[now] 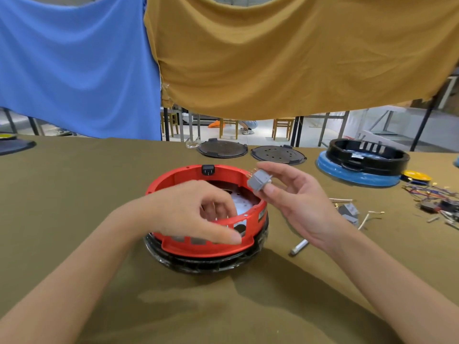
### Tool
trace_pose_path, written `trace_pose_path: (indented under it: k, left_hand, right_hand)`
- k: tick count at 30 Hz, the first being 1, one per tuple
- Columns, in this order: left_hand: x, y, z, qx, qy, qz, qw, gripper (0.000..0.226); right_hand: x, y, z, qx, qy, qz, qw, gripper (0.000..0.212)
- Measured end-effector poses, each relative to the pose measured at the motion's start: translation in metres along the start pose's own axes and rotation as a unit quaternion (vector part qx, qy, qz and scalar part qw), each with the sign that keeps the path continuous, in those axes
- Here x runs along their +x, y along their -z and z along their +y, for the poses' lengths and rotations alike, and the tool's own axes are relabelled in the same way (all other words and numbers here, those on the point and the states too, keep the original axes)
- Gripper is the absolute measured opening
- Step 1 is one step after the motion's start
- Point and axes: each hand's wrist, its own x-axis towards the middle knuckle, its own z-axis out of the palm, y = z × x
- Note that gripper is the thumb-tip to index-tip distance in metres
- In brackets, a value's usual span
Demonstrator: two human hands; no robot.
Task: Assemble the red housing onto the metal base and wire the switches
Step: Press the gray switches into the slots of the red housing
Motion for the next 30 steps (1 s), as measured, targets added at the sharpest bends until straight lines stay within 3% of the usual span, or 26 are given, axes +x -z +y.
trace_pose_path:
  k: [4, 8, 17, 21, 30]
  left_hand:
    - [0.002, -0.002, 0.001, 0.011, -0.020, -0.006, 1.000, 0.011]
    - [0.005, -0.006, -0.001, 0.034, -0.037, 0.036, 0.998, 0.023]
    - [0.009, -0.015, -0.006, 0.108, -0.056, 0.117, 0.986, 0.021]
    - [0.010, -0.013, -0.009, 0.175, -0.062, 0.159, 0.970, 0.026]
    - [0.014, -0.020, -0.016, 0.216, -0.065, 0.187, 0.956, 0.038]
  right_hand:
    - [0.001, 0.000, 0.002, 0.007, 0.009, -0.010, 1.000, 0.040]
    - [0.000, 0.001, 0.002, -0.010, 0.019, -0.004, 1.000, 0.038]
    - [-0.001, 0.002, 0.004, -0.090, 0.026, 0.008, 0.996, 0.035]
    - [-0.001, 0.000, 0.002, -0.087, 0.006, 0.008, 0.996, 0.041]
    - [-0.005, -0.003, -0.001, -0.052, -0.046, -0.017, 0.997, 0.047]
